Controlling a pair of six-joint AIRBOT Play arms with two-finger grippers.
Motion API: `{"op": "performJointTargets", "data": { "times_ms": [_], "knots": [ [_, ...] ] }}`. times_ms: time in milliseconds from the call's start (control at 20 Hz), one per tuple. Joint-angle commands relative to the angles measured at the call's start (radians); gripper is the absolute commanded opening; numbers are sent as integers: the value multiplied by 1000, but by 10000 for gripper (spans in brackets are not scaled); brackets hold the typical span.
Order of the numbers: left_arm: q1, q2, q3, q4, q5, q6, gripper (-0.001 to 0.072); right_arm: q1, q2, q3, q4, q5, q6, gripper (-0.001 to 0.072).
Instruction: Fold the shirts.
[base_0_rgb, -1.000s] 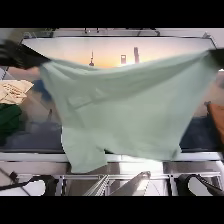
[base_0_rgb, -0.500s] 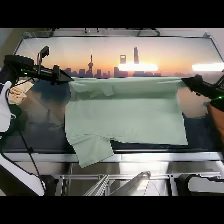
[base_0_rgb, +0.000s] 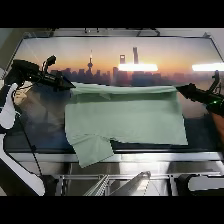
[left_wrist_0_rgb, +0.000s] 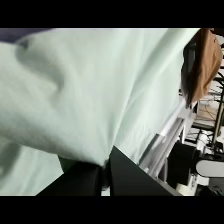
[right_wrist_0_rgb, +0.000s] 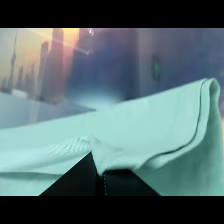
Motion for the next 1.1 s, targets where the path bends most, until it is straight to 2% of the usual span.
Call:
{"op": "performJointTargets", "data": {
  "times_ms": [0,150,450,500,550,600,700,900,1050],
  "knots": [
    [11,86,-190,-1,-35,53,18,-41,10,0,-139,99,54,14],
    [28,120,-309,-3,-103,52,18,-43,2,-2,-220,106,101,15],
    [28,121,-449,-3,-76,49,20,-39,-4,-5,-237,145,123,19],
    [28,121,-457,-4,-66,49,21,-40,-4,-5,-237,166,136,161],
    [28,121,-459,-4,-51,49,47,-42,-1,-5,-246,187,170,440],
    [28,121,-455,-4,-30,43,311,-49,8,-5,-283,216,228,480],
    [29,121,-432,-3,13,1,720,-84,44,-5,-410,255,334,480],
    [30,125,-354,-3,154,-54,712,-209,193,-5,-661,309,515,479],
    [33,208,-394,0,177,-60,711,-281,330,-5,-761,294,613,480]
  ]
}}
